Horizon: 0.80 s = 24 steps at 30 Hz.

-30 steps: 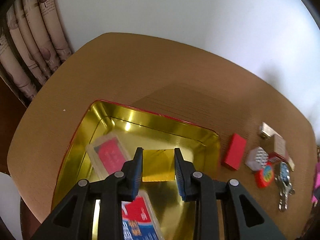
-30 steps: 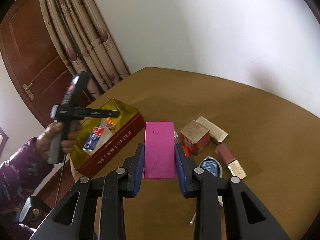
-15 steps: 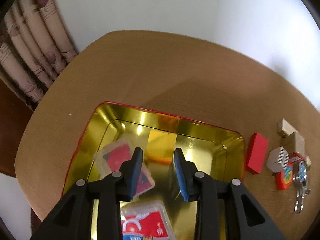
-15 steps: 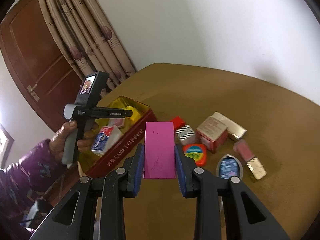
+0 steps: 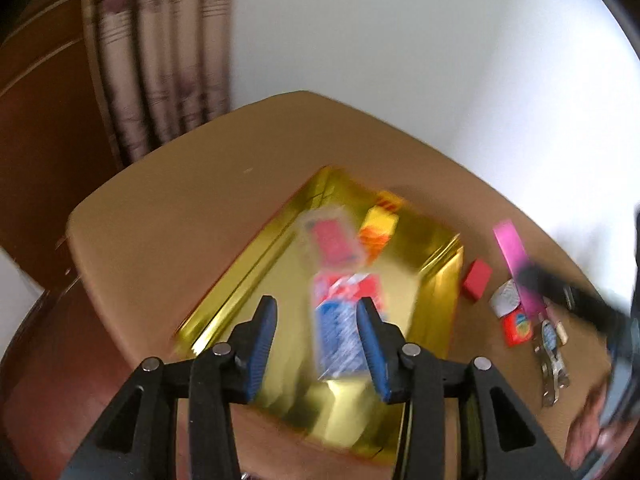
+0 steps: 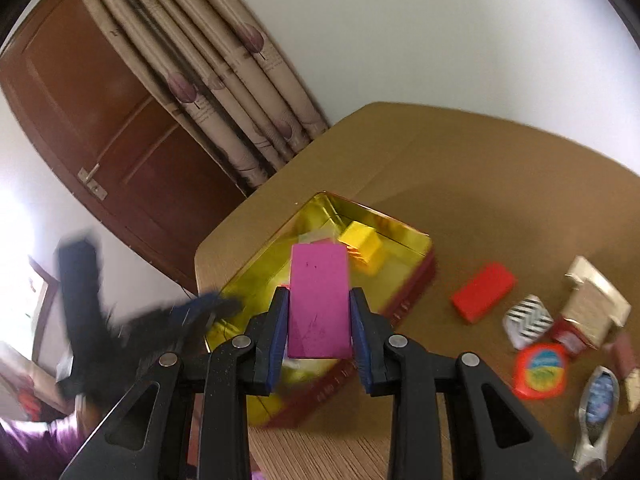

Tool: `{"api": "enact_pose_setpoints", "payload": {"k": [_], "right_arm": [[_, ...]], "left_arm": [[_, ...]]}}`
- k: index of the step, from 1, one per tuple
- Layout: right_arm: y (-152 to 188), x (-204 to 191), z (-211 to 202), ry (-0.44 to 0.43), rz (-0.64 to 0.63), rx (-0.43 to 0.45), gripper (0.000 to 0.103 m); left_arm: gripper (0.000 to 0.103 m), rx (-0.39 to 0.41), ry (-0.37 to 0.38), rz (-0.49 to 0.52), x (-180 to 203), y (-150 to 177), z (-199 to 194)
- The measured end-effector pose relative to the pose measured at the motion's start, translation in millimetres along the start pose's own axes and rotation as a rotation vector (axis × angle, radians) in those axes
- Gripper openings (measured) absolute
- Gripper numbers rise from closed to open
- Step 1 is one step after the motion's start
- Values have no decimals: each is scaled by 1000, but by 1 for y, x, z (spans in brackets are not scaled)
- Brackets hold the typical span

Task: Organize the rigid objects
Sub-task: 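Place the yellow block and pink eraser into the tin with both grippers, then withdraw both tools from the tin toward the red block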

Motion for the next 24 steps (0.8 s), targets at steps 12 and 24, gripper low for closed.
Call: {"api": "enact_pose_setpoints", "payload": {"k": [12,24], "right_arm": [[-6,24,73,205,95,-44,28],[-3,31,90,284,84,-54,31]], "left_arm": [[42,36,-21,4,-24,30,-14],[43,26,5,43,-13,32,-12]]}}
Point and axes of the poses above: each gripper's, at about its wrist camera, not at the fingertips, and z roughly the way its jaws point, x to its right, y to its underside, the point moved 9 cm from there along z, roughly the way its jaws point
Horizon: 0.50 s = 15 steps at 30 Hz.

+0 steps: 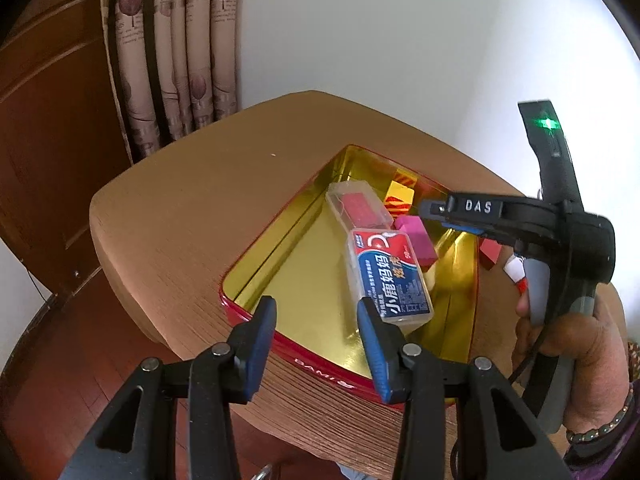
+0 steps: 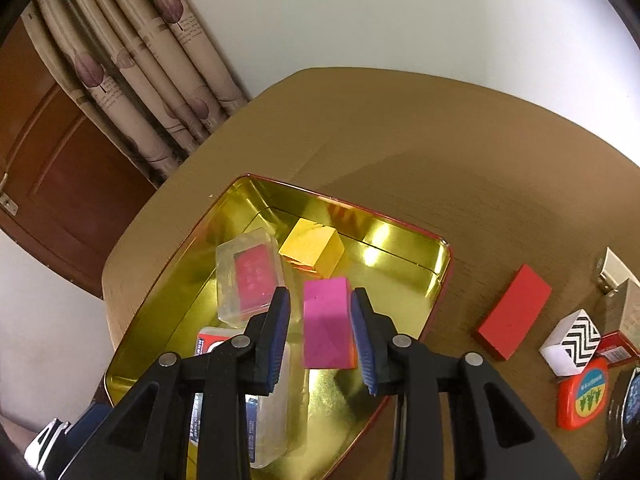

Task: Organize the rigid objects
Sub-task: 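Withdraw both tools from the tin toward the red block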

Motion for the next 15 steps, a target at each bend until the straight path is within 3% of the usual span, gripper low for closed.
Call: {"api": "enact_pose_setpoints", "payload": {"k": [3,8,12,15], "right_arm": [[-5,-3,-10,-18,-4,46,31],[7,14,-68,-34,-16,187,33],[44,66,-121,82,-16,282,34],[77,117,-158,219,7,317,42]], "left_arm": [[44,-5,-8,10,1,2,2],[44,1,-19,37,6,4,3],[44,13,-7,91,20,8,-1],[44,21,23,141,36,11,-7]]}}
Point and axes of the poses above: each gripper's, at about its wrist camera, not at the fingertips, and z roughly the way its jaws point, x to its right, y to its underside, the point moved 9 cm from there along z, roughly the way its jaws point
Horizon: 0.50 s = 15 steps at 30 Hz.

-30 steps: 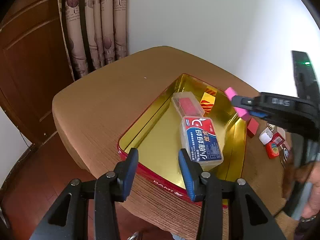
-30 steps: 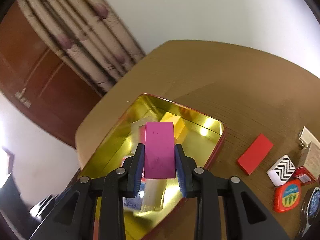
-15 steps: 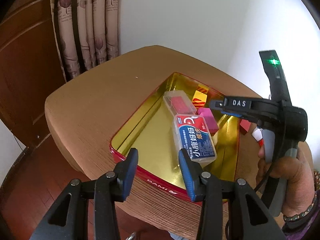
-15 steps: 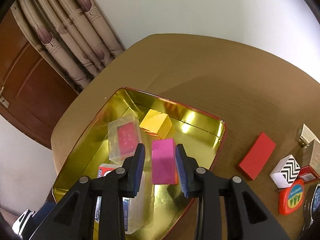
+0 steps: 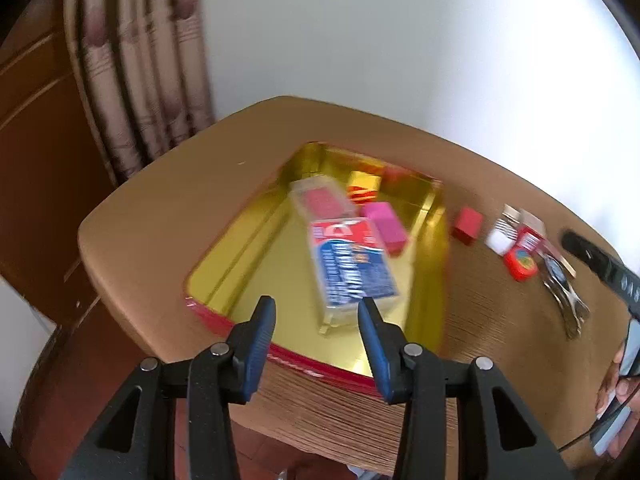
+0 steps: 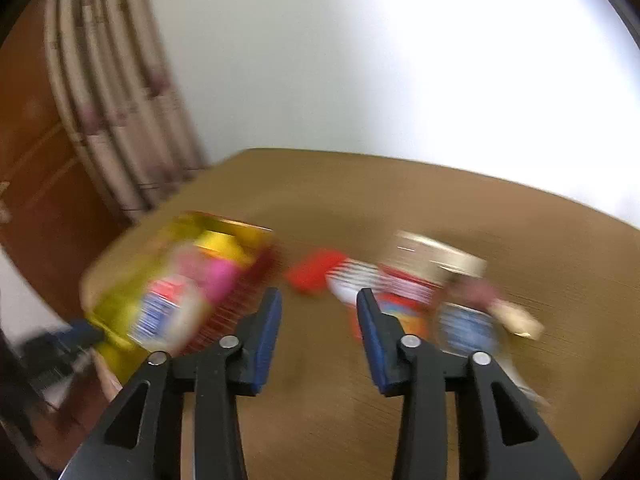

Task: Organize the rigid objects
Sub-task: 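Withdraw both tools from the tin toward the red block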

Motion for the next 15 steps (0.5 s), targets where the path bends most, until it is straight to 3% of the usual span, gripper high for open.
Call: {"api": "enact_pose_setpoints", "payload": {"k": [2,4,7,11,15], "right_arm": [[19,44,-19,117,-11,3,53],[38,87,-31,235,-29,-17,54],[66,148,-44,326,24,-57,54],[88,185,-51,359,86,-66,54],[96,200,-55,339,117,-50,54]], "left_arm": [[44,0,35,34,16,2,-5],[44,-8,76,77,34,3,-9],[44,-23,151,167,74,5,-14],[44,-76,234,219,120,-3,-5],[44,-98,238,230,147,-24,11]]}}
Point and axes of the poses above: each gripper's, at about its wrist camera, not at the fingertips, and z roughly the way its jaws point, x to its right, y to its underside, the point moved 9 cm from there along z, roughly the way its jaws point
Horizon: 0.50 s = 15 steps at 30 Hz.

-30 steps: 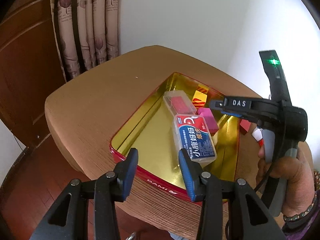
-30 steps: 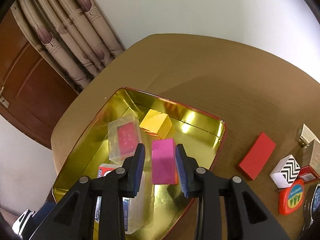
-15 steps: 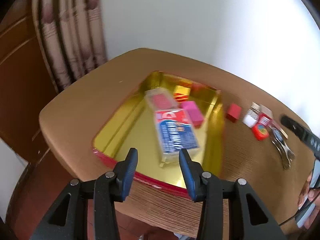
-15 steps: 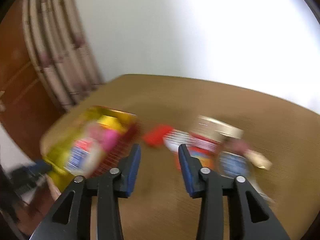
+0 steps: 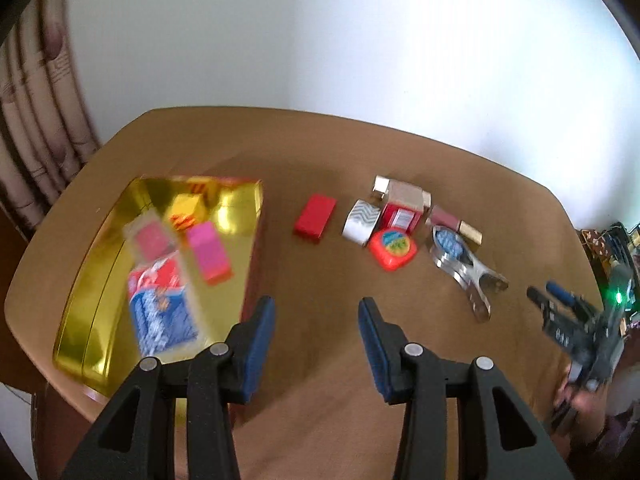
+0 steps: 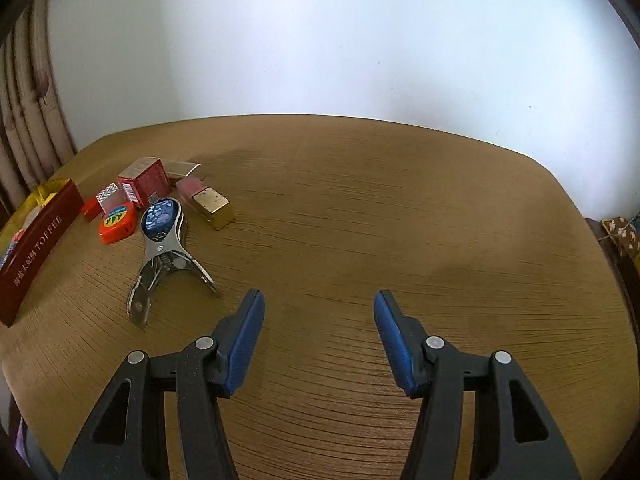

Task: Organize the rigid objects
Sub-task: 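Withdraw both tools from the tin toward the red block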

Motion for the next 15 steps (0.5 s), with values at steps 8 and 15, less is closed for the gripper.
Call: {"api": "enact_pose_setpoints", "payload": {"k": [8,15], "right_arm": [[0,10,-2,-59,33,15,57],[-3,-1,-7,-84,21,28,61]], "left_arm": [[44,-37,-45,75,19,-47,44],[44,-100,-136,139,14,-57,87]]}}
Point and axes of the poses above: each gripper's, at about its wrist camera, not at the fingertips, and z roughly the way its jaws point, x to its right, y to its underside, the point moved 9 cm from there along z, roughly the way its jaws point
